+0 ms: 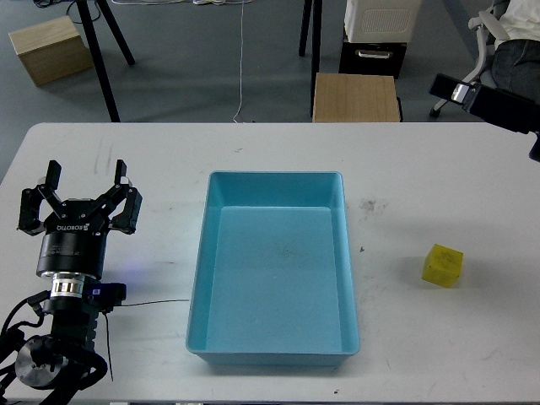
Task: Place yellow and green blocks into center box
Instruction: 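Raise the right gripper and move it above the yellow cube, then lower the right gripper onto the yellow cube and close it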
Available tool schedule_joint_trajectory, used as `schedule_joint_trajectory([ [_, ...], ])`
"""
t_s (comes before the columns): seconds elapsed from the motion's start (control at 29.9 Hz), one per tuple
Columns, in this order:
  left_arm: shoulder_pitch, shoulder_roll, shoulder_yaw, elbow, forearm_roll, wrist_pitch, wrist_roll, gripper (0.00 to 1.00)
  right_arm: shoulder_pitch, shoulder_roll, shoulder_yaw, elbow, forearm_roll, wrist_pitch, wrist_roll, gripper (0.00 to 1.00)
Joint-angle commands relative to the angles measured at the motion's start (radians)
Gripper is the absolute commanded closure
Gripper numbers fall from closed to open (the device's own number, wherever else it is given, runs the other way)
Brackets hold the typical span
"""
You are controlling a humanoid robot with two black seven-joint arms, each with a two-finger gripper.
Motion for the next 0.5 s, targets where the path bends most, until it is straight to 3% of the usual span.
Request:
schedule_joint_trajectory([
  [0.0, 0.000, 0.000, -0.001, 0.000, 0.000, 0.000, 0.000, 0.00, 0.135, -0.138, -0.172, 0.004, -0.244, 0.000, 0.054, 0.03],
  [0.3, 0.000, 0.000, -0.002, 0.001, 0.000, 0.000, 0.000, 0.00, 0.513, -0.195, -0.668, 0.046, -0.647, 0.000, 0.054, 0.03],
  [0.47, 0.000, 0.000, -0.002, 0.001, 0.000, 0.000, 0.000, 0.00, 0.671, -0.177, -0.968, 0.041, -0.647, 0.000, 0.054, 0.03],
])
